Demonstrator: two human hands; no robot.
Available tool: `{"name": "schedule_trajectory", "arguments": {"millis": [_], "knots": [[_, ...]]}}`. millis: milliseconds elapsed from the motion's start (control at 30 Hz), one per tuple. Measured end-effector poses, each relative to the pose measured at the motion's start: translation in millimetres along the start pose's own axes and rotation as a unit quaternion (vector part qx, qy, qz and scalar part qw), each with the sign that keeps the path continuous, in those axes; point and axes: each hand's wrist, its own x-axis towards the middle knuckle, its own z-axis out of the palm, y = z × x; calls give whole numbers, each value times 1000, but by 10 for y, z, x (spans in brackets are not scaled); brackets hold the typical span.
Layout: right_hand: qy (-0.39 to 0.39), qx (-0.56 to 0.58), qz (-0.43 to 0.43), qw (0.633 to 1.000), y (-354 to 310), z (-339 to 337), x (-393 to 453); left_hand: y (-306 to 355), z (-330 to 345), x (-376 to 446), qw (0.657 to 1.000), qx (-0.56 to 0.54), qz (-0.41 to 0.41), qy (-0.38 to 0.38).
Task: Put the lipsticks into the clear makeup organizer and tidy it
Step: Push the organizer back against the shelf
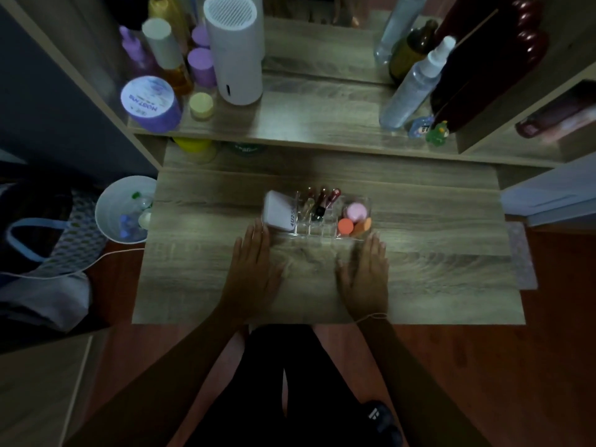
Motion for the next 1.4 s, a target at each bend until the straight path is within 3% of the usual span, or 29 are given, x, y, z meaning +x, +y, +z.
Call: {"name": "schedule_trajectory", "arguments": {"millis": [200,733,1400], "knots": [[-27,-26,-35,999,-30,73,-25,-14,136,25,1000,13,-17,-9],[-28,-82,-26,996,109,139,-24,13,193,31,999,5,-47,-16],[-10,-78,-8,997,352,69,12,305,139,65,1000,7,-10,-25]]}}
